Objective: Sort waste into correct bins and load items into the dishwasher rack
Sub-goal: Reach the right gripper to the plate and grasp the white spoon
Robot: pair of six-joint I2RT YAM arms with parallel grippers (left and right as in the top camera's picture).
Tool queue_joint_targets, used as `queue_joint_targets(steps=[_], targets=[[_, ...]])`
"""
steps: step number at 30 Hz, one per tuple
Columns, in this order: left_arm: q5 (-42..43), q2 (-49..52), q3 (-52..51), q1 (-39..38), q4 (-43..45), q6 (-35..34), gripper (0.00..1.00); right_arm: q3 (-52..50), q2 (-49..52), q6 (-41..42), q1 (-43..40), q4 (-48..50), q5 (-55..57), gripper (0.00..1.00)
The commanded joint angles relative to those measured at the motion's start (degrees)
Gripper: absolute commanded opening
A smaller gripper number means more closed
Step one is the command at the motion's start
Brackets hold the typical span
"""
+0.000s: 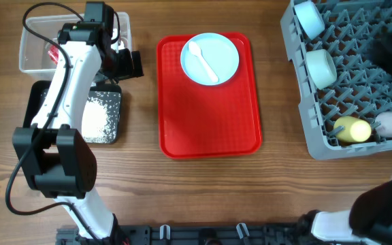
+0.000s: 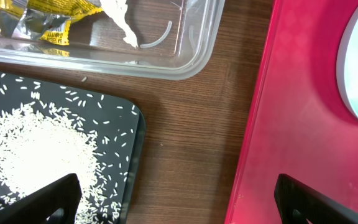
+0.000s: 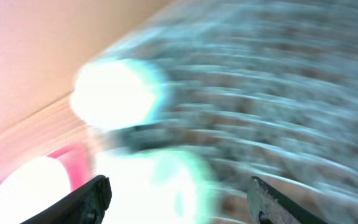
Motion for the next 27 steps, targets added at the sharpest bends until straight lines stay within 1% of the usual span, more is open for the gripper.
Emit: queue_joint_targets(steps=[1,3,5,7,8,11,13,16,22,27], targets=[[0.5,0.5,-0.3,0.4,0.0,-0.7,1.00,0.8,-0.1,-1.2,19.4,2.4,2.4,0.76],[0.5,0.5,-0.3,0.4,0.0,-0.7,1.00,0.8,2.2,0.0,28.0,6.8,6.8,0.77],[0.4,0.5,-0.3,0.4,0.0,-0.7,1.00,0.8,7.4,1.8,37.6,15.0,13.4,0.77],[0.5,0.5,-0.3,0.4,0.0,-0.7,1.00,0.8,12.2,3.3,41.7,20.5,16.9,0.77],[0.5,0.5,-0.3,0.4,0.0,-0.7,1.00,0.8,15.1,3.3,43.0,23.1,16.9,0.77],[0.4,0.5,-0.3,0.4,0.0,-0.7,1.00,0.8,22.7,4.3,44.2,28.0,16.2,0.77],[0.4,0.5,-0.3,0.4,0.0,-0.7,1.00,1.0,28.1,4.0,44.2,27.8,15.1,0.76],[0.4,0.5,-0.3,0.4,0.0,-0.7,1.00,1.0,31.7,1.2,44.1,25.2,15.1,0.76],[0.5,0.5,-0.3,0.4,0.0,-0.7,1.00,1.0,35.2,-1.7,43.9,22.4,15.3,0.75],[0.5,0.5,-0.3,0.4,0.0,-0.7,1.00,1.0,36.9,-2.6,43.6,14.2,15.4,0.72]])
